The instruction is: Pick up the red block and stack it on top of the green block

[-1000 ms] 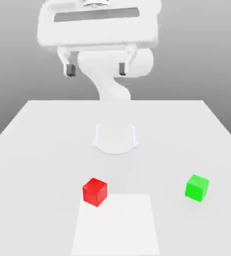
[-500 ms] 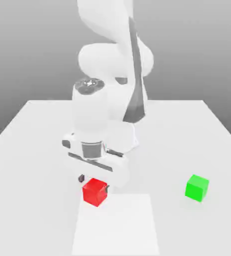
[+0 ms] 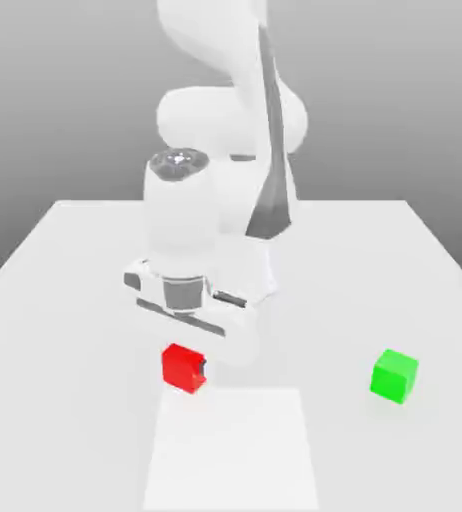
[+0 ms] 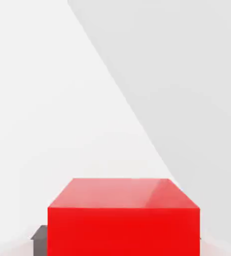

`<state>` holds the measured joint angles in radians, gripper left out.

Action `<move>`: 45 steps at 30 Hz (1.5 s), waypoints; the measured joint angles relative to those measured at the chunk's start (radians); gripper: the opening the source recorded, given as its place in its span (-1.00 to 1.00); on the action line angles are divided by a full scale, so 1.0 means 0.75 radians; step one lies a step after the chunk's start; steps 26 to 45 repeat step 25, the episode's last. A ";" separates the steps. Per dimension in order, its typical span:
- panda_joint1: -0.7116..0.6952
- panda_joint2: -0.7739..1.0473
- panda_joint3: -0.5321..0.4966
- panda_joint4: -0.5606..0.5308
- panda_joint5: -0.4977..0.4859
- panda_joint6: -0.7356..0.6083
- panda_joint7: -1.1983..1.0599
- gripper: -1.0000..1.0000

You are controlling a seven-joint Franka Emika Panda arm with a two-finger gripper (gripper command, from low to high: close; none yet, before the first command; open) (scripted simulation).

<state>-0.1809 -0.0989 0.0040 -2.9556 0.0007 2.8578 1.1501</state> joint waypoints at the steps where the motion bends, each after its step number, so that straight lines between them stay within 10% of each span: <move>1: 0.026 -0.022 0.022 0.006 0.006 -0.027 0.006 -1.00; 15: 0.627 -0.056 0.528 0.194 0.158 -0.238 0.128 -1.00; 21: 0.623 0.197 0.522 0.214 -0.106 -0.022 0.328 -1.00; 22: 0.640 0.244 0.493 0.216 -0.169 0.018 0.373 1.00; 45: 0.640 0.244 0.493 0.216 -0.169 0.018 0.373 1.00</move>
